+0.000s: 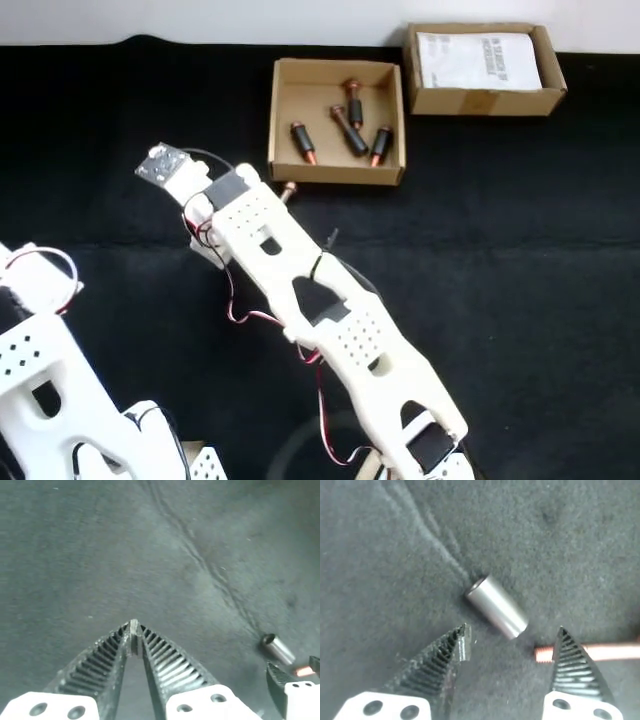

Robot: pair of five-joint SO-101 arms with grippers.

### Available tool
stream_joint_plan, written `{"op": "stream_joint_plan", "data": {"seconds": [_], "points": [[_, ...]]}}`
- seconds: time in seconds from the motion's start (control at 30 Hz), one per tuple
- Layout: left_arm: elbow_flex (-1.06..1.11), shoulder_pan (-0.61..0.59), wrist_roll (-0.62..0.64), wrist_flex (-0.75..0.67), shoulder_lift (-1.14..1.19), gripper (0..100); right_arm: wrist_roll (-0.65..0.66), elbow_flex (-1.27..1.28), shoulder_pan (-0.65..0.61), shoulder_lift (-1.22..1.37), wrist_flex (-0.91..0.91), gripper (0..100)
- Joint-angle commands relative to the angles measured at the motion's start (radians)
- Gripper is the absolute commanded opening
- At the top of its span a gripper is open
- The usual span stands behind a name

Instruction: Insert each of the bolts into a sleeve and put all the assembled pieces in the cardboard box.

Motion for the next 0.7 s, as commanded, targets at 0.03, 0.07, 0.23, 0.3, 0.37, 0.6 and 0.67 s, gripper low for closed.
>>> {"op": "stream_joint_plan", "data": {"seconds": [0.03,0.07,0.23,0.3,0.37,0.6,0.67], "points": [[-0.041,-0.039,-0.012,0.002,0.007,1,0.005,-0.048,-0.002,0.007,-0.051,24.5],[-0.039,-0.042,-0.012,0.000,0.008,1,0.020,-0.048,-0.002,0.016,-0.067,24.5],[-0.007,-0.047,-0.012,-0.052,0.008,1,0.041,-0.048,-0.001,0.074,-0.137,17.3],[0.015,-0.067,-0.012,-0.084,0.008,1,0.038,-0.048,-0.002,0.091,-0.174,5.1],[0.038,-0.076,-0.012,-0.115,0.008,1,0.040,-0.048,0.002,0.104,-0.200,1.3],[0.079,-0.074,-0.012,-0.141,0.010,1,0.037,-0.081,0.036,0.041,-0.166,0.8],[0.079,-0.073,-0.012,-0.141,0.010,1,0.037,-0.127,0.045,0.004,-0.116,0.8]]}}
